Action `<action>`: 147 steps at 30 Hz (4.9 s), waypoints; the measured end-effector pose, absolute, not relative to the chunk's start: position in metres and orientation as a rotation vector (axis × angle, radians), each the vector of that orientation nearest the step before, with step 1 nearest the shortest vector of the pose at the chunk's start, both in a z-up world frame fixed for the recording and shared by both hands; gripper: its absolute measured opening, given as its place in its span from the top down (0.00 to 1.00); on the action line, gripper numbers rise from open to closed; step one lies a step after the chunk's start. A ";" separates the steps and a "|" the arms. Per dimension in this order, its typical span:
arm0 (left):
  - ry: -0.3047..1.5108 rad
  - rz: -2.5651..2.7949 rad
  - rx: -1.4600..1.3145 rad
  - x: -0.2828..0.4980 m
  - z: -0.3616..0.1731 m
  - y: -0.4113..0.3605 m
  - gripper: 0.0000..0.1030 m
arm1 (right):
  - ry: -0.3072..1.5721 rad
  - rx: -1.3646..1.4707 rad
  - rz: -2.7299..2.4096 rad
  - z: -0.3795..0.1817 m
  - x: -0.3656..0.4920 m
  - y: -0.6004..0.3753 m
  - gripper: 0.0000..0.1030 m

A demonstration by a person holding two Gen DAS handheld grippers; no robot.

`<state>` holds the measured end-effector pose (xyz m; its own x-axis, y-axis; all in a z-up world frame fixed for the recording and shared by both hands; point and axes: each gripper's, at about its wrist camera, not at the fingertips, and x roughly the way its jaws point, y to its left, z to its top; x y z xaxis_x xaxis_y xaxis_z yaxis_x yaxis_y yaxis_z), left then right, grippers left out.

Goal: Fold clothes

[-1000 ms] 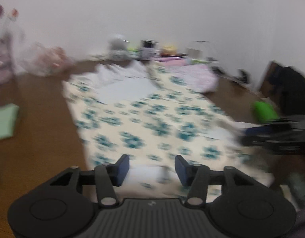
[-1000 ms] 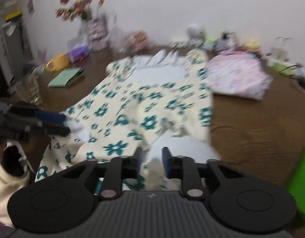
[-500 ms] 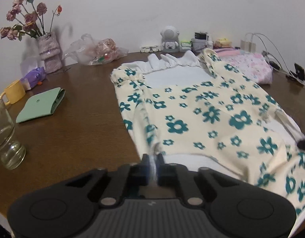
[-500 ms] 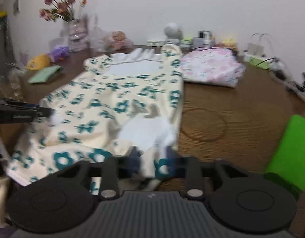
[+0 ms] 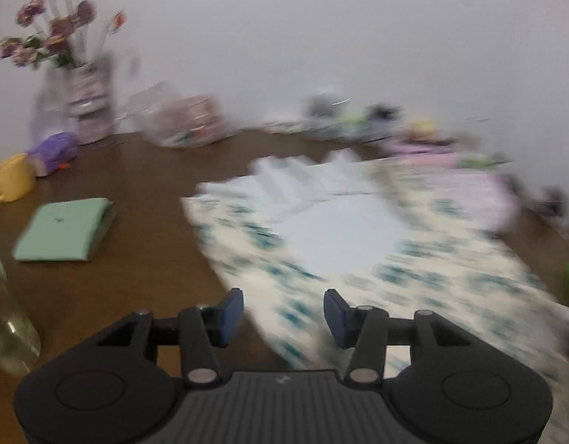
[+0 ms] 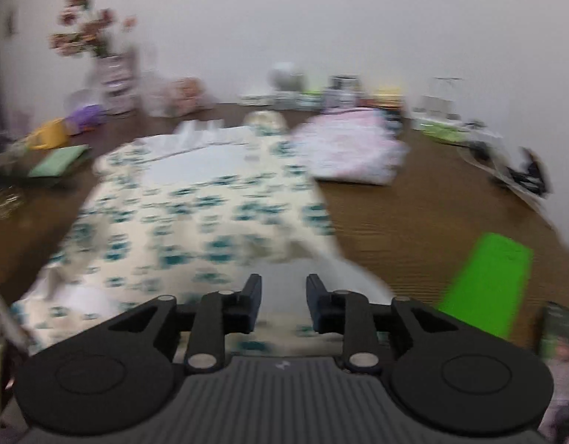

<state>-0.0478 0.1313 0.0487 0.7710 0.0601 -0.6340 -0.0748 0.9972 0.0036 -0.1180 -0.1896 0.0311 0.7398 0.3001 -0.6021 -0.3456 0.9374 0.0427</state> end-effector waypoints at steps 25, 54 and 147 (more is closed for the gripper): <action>0.718 0.239 0.239 -0.027 0.010 0.142 0.86 | 0.682 -0.241 0.313 0.017 -0.032 -0.159 0.81; 0.667 0.002 0.216 -0.021 0.017 0.162 0.54 | 0.621 -0.199 0.431 0.081 0.060 -0.102 0.67; 0.638 -0.315 0.113 -0.168 0.014 0.205 0.36 | 0.588 -0.139 0.659 0.002 -0.186 -0.203 0.85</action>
